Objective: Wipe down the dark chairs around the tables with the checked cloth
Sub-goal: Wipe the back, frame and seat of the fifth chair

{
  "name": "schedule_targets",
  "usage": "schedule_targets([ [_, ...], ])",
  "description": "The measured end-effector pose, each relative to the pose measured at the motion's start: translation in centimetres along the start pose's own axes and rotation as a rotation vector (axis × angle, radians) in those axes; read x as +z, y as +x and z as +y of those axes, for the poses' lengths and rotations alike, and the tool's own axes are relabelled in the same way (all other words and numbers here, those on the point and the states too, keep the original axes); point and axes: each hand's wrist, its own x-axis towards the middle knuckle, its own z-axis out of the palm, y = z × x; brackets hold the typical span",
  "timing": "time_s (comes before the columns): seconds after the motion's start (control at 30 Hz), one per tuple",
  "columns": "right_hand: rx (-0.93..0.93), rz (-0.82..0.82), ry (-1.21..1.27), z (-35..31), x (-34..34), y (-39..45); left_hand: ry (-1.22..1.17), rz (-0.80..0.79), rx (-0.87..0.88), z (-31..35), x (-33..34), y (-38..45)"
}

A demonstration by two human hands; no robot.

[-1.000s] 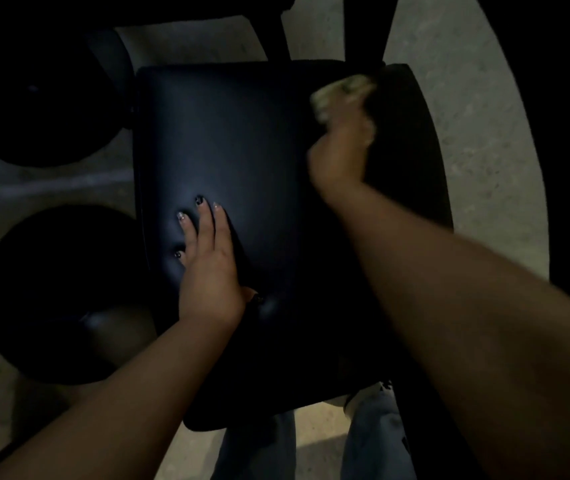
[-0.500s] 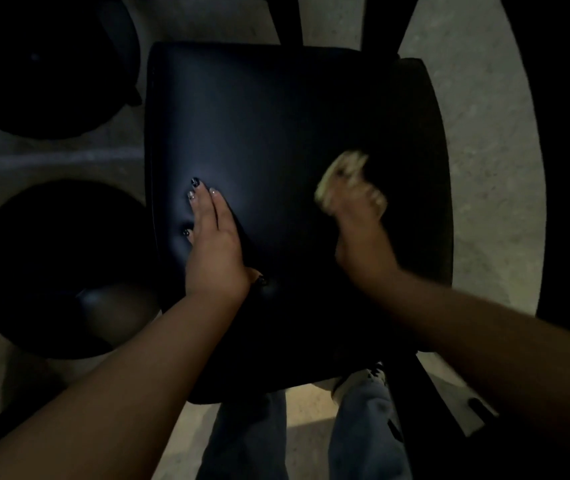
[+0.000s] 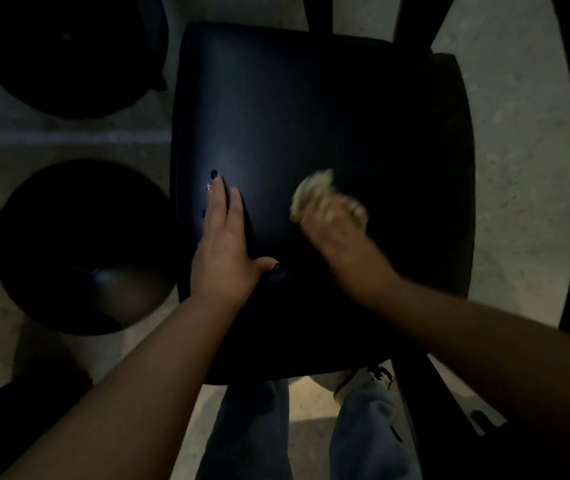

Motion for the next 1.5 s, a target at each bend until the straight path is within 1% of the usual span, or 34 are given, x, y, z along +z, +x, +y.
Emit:
schedule_targets([
  [0.07, -0.325, -0.071, -0.023, -1.1, 0.8, -1.3, -0.034, 0.09, -0.074, -1.4, 0.7, -1.6],
  [0.1, -0.397, -0.077, -0.006, -0.7, 0.0, -1.0, -0.064, 0.119, -0.154, -1.9, 1.0, -2.3],
  [0.13, -0.396, -0.063, 0.008, 0.2, -0.8, 0.1, -0.114, 0.132, -0.25, -2.1, 1.2, -3.0],
  [0.17, -0.335, -0.018, 0.026, 1.2, -1.7, 1.9, -0.182, 0.134, -0.335, -2.2, 1.3, -3.5],
  [0.2, -0.222, 0.055, 0.02, 2.1, -2.6, 4.1, -0.256, 0.131, -0.389, -2.4, 1.5, -3.8],
  [0.27, 0.037, 0.187, 0.011, 4.3, -4.1, 9.0, -0.357, 0.139, -0.413, -2.6, 1.8, -4.2],
  [0.33, 0.155, 0.31, 0.092, 3.2, -4.1, 12.4, -0.425, 0.173, -0.429, -3.5, 2.0, -4.3],
  [0.37, 0.184, 0.301, 0.077, 1.2, -3.3, 12.8, -0.483, 0.19, -0.459, -4.1, 2.0, -4.2],
  [0.4, 0.151, 0.229, 0.043, -1.1, -2.3, 12.2, -0.564, 0.212, -0.497, -4.6, 1.9, -4.3],
  [0.43, 0.03, 0.136, 0.055, -3.8, -1.6, 10.9, -0.658, 0.234, -0.54, -4.9, 1.7, -4.3],
  [0.47, -0.16, 0.06, 0.076, -6.0, -0.6, 9.1, -0.748, 0.251, -0.574, -5.2, 1.5, -4.3],
  [0.5, -0.356, 0.032, 0.125, -7.5, 0.3, 7.4, -0.809, 0.266, -0.593, -5.5, 1.4, -4.2],
  [0.53, -0.487, -0.011, 0.15, -8.0, 0.5, 6.5, -0.833, 0.279, -0.602, -5.7, 1.4, -4.1],
  [0.57, -0.572, -0.04, 0.143, -6.7, 0.3, 7.0, -0.838, 0.287, -0.615, -5.8, 1.4, -3.9],
  [0.6, -0.603, -0.011, 0.109, -5.7, -0.2, 8.7, -0.835, 0.292, -0.635, -5.9, 1.5, -3.8],
  [0.63, -0.555, 0.009, 0.112, -4.8, -1.0, 10.9, -0.817, 0.295, -0.654, -6.0, 1.5, -3.8],
  [0.67, -0.438, 0.074, 0.126, -4.0, -2.0, 13.5, -0.79, 0.3, -0.667, -6.1, 1.5, -3.8],
  [0.73, -0.081, 0.262, 0.149, -2.4, -3.3, 18.5, -0.755, 0.313, -0.678, -6.1, 1.5, -4.0],
  [0.77, 0.021, 0.312, 0.126, -2.1, -3.7, 20.5, -0.754, 0.322, -0.672, -6.1, 1.4, -4.1],
  [0.83, 0.041, 0.275, 0.139, -3.4, -3.2, 21.8, -0.762, 0.319, -0.664, -5.7, 1.1, -4.2],
  [0.87, 0.013, 0.197, 0.093, -5.0, -2.7, 20.8, -0.767, 0.3, -0.67, -5.6, 1.1, -4.3],
  [0.93, -0.23, -0.004, 0.037, -8.0, -1.5, 17.1, -0.784, 0.262, -0.682, -5.4, 0.9, -4.4],
  [0.97, -0.372, -0.087, 0.078, -9.0, -1.0, 15.4, -0.794, 0.246, -0.677, -5.5, 0.9, -4.6],
  [1.0, -0.504, -0.158, 0.105, -9.8, -0.9, 14.6, -0.799, 0.233, -0.664, -5.6, 1.0, -4.8],
  [1.03, -0.632, -0.17, 0.103, -10.0, -1.1, 14.8, -0.8, 0.229, -0.656, -5.7, 1.1, -4.9],
  [1.07, -0.705, -0.233, 0.103, -9.7, -1.3, 15.9, -0.799, 0.234, -0.664, -5.7, 1.2, -4.9],
  [1.13, -0.795, -0.368, -0.016, -9.1, -1.9, 19.4, -0.802, 0.249, -0.688, -5.8, 1.2, -4.9],
  [1.17, -0.79, -0.439, -0.126, -8.6, -2.0, 21.4, -0.801, 0.253, -0.697, -5.7, 1.1, -4.8],
  [1.2, -0.751, -0.44, -0.235, -7.9, -2.2, 23.6, -0.795, 0.253, -0.697, -5.6, 1.0, -4.8],
  [1.27, -0.605, -0.315, -0.349, -5.9, -3.5, 28.2, -0.784, 0.248, -0.698, -5.5, 0.8, -4.6],
  [1.33, -0.392, -0.161, -0.334, -3.9, -5.1, 31.4, -0.772, 0.243, -0.694, -5.4, 0.7, -4.5],
  [1.4, -0.25, -0.094, -0.286, -3.9, -5.2, 31.9, -0.752, 0.235, -0.689, -5.4, 0.7, -4.2],
  [1.47, -0.211, -0.093, -0.235, -5.8, -3.9, 29.7, -0.758, 0.234, -0.696, -5.2, 0.6, -4.2],
  [1.5, -0.256, -0.114, -0.207, -6.9, -3.3, 27.8, -0.749, 0.232, -0.697, -5.1, 0.5, -4.2],
])
